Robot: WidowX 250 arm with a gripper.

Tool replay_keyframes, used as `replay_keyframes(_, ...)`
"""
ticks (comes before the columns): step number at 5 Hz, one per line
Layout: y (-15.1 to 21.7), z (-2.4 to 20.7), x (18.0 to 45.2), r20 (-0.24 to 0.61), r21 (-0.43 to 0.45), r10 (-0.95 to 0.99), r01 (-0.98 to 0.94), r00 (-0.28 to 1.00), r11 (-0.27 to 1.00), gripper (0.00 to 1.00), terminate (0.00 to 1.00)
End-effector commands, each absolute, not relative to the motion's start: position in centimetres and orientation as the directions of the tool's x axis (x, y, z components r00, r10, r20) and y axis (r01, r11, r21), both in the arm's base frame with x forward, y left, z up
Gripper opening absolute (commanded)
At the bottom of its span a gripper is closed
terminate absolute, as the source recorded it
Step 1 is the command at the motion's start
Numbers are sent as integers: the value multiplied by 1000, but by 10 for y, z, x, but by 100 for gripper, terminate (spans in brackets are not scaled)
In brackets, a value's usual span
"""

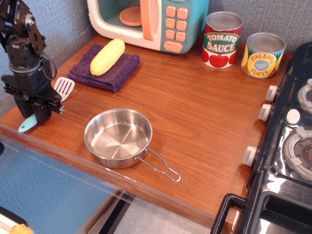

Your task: Move the spatula to the front of the cans

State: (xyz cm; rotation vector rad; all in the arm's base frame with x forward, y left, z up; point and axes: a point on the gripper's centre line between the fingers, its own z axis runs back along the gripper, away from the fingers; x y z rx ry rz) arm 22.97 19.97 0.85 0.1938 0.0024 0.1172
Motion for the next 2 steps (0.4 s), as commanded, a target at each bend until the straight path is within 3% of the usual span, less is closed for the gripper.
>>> replay_keyframes(1,189,77,234,126,215,122,-147,985,965,0,0)
replay_keyframes(2,164,128,241,241,199,85,-135,967,971,0,0)
